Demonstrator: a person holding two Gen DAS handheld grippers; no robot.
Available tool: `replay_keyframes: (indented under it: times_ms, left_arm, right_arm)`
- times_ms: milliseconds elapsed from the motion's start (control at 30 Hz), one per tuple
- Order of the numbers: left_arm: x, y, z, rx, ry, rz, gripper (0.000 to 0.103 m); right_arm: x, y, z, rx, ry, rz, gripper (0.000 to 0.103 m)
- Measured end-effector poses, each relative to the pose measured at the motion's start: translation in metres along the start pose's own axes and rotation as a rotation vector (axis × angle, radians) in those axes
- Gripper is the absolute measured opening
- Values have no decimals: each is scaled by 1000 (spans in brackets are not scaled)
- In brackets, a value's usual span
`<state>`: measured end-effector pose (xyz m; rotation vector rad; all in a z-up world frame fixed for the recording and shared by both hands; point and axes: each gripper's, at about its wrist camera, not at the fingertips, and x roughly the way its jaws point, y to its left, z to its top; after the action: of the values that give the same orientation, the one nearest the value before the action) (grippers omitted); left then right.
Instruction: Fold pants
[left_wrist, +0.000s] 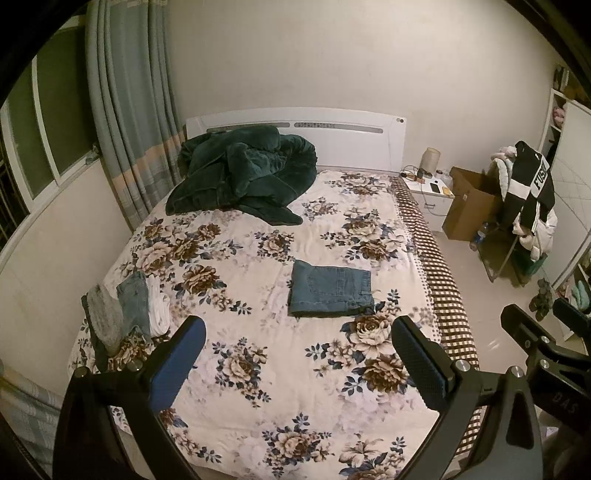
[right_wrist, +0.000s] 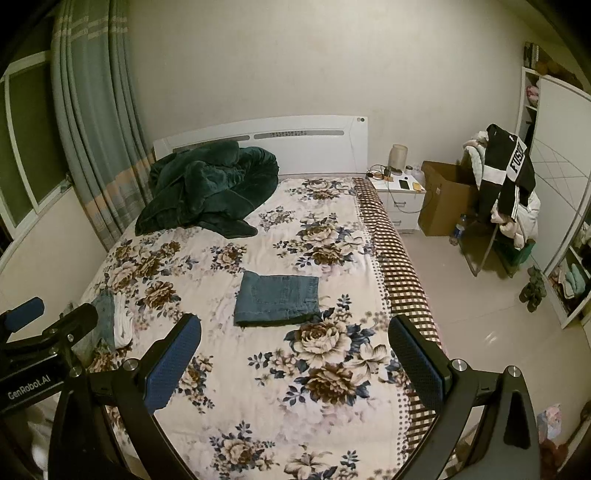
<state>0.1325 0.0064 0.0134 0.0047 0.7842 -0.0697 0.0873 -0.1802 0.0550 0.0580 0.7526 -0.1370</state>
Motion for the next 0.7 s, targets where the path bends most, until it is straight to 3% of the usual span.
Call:
replay_keyframes:
  times_ms: [700]
  left_arm:
    - [-7, -9, -5, -2, -2, 0, 103]
  right_arm:
    - [-1, -5, -3, 1, 1, 5, 103]
